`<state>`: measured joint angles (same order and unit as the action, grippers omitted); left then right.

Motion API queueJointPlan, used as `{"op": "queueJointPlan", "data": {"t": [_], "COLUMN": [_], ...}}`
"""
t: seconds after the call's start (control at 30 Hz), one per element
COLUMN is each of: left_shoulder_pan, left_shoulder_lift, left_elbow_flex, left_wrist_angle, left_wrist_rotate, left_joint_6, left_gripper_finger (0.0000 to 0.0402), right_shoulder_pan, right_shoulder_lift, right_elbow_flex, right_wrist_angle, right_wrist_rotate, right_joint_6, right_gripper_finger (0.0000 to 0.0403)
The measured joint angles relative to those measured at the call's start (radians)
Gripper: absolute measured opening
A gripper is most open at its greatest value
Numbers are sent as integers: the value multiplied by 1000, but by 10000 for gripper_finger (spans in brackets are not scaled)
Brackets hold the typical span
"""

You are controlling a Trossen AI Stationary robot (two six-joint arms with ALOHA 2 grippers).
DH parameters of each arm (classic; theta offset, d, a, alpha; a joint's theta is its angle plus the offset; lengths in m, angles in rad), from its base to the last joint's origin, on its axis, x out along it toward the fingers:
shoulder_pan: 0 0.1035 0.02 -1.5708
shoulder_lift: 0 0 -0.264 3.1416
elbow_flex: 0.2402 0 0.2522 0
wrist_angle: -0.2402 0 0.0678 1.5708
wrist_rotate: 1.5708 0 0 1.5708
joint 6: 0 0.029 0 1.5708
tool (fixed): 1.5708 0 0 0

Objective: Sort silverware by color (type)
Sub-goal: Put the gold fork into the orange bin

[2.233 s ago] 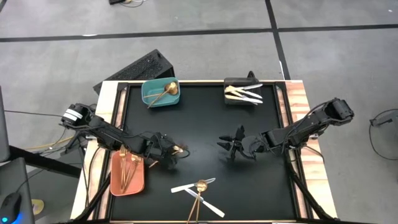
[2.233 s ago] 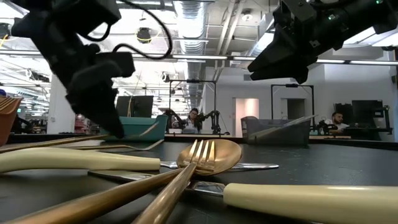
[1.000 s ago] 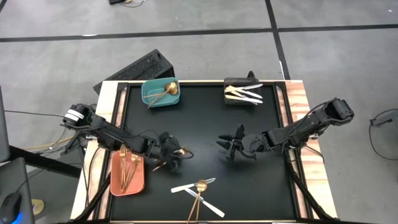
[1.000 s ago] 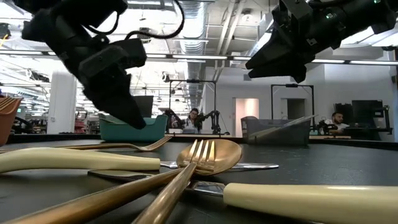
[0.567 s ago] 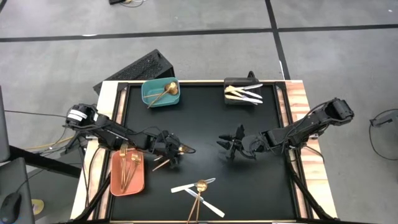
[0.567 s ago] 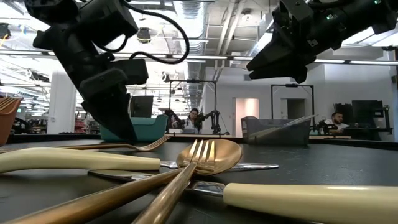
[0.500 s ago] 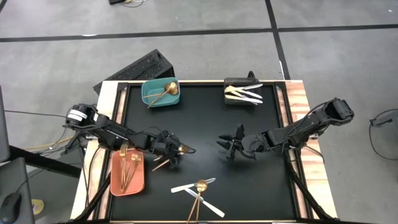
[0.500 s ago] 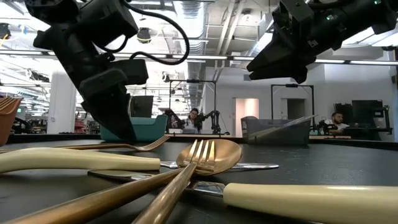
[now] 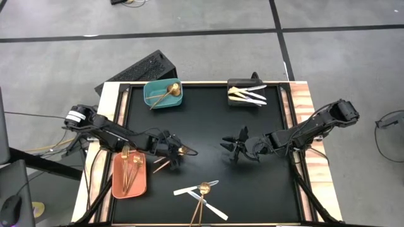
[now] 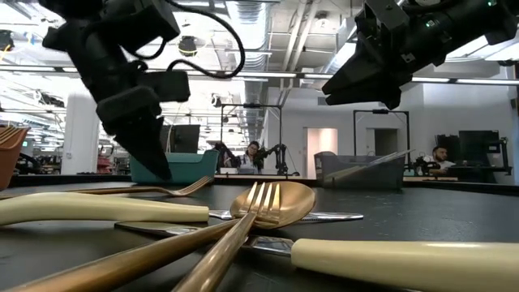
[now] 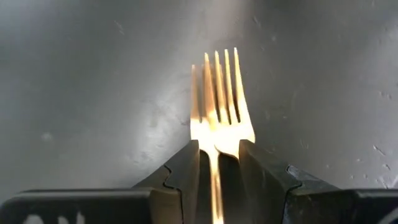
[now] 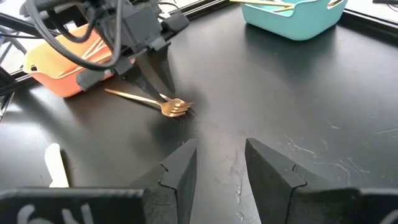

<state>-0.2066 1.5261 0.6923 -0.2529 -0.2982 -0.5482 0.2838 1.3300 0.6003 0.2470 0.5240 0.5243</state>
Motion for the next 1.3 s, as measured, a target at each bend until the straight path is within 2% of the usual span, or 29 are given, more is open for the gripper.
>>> {"op": "queueJointPlan", "data": {"t": [0.13, 0.23, 0.47, 0.83, 0.97, 1.1, 1.23, 1.3], "left_shoulder_pan": [0, 0, 0, 10, 10, 9, 2, -16], "left_shoulder_lift": [-8, -8, -8, -12, -12, -11, -9, -11], "left_elbow_flex": [29, 32, 33, -41, -54, -54, -24, 7], "left_wrist_angle": [-103, -117, -138, -114, -110, -101, -140, -214], "left_wrist_rotate": [-44, -43, 63, 66, 51, 45, 17, -39], "left_joint_6": [7, 6, 5, -23, -36, -49, -110, -151], "left_gripper_finger": [102, 102, 102, 101, 76, 16, 10, 7], "right_shoulder_pan": [-1, -1, -5, -4, -4, -5, -5, -5], "right_shoulder_lift": [0, 0, 0, 0, 0, 0, 0, 0], "right_elbow_flex": [0, 0, 0, 0, 0, 0, 0, 0], "right_wrist_angle": [-1, -3, -3, -6, -6, -6, -6, -7], "right_wrist_rotate": [0, 0, 0, 0, -1, -1, -1, 0], "right_joint_6": [0, 0, 0, 0, 0, 0, -1, -4], "right_gripper_finger": [155, 155, 155, 155, 155, 155, 155, 155]}}
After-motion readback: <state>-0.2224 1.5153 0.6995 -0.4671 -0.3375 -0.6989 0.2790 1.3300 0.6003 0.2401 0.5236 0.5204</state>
